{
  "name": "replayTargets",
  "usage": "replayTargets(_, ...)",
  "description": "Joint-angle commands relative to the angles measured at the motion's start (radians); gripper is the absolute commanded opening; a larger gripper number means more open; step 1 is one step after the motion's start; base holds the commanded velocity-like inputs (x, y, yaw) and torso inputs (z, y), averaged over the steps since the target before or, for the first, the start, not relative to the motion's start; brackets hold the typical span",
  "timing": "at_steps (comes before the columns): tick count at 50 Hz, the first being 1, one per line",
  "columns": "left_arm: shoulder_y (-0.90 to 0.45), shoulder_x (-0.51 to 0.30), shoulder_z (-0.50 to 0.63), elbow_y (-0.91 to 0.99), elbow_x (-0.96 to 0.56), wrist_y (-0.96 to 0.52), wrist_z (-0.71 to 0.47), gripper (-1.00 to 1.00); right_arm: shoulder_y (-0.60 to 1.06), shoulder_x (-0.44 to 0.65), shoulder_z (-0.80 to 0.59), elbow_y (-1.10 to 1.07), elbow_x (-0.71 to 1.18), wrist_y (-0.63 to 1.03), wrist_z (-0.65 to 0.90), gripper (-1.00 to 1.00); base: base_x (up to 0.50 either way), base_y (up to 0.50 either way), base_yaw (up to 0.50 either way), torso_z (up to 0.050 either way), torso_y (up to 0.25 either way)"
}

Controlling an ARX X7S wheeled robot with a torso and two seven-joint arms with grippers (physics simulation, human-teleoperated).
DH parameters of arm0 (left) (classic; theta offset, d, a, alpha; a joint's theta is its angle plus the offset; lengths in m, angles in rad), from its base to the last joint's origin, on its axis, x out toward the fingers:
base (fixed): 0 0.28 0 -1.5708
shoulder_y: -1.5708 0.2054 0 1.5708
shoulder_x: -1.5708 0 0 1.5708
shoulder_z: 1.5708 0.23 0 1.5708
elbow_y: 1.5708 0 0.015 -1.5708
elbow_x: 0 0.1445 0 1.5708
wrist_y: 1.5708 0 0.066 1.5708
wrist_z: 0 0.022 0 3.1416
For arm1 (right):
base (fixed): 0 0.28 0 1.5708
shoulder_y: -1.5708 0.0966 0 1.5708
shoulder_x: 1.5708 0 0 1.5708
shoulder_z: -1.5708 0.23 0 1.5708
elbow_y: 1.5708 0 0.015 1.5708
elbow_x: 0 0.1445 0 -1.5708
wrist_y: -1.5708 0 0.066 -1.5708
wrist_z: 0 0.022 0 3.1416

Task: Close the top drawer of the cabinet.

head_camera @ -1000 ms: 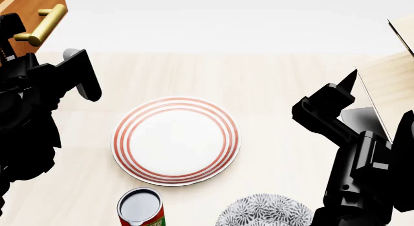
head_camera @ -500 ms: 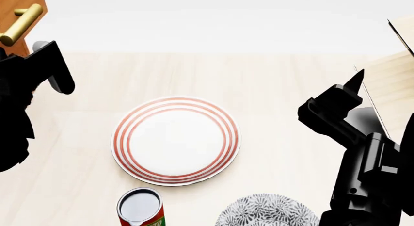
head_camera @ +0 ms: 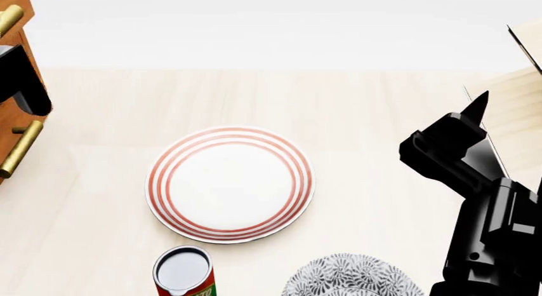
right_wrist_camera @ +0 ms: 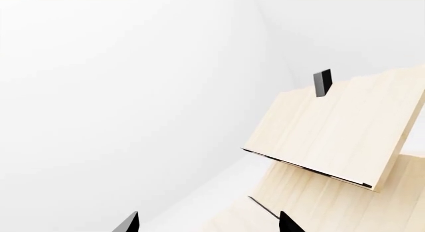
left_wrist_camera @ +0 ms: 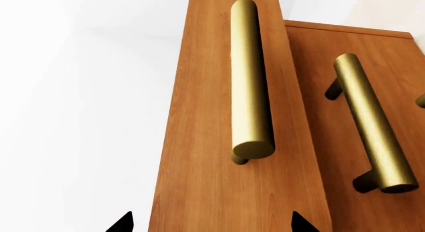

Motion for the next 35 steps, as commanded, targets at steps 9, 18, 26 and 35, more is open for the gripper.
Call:
replayTargets(9,-0.009,-0.094,0.029,-0.003,0.038,-0.018,0.012,1.00,0.001,0.017,0.008,-0.033,0.022,0.010,0.023,1.00,0.00,0.00,0.00,0.000,0.001)
replayTargets(18,-0.017,-0.127,0.058,-0.011,0.065,-0.026,0.024,1.00,0.005,0.019,0.009,-0.046,0.029,0.013,0.036,1.00,0.00,0.00,0.00,0.000,0.000)
replayTargets(26,-0.041,-0.153,0.089,-0.010,0.090,-0.043,0.031,1.00,0.005,0.020,0.005,-0.058,0.032,0.017,0.049,1.00,0.00,0.00,0.00,0.000,0.001)
replayTargets(35,-0.047,-0.239,0.118,0.139,0.119,-0.145,0.051,1.00,0.008,0.023,0.002,-0.071,0.040,0.024,0.061,1.00,0.00,0.00,0.00,0.000,0.004)
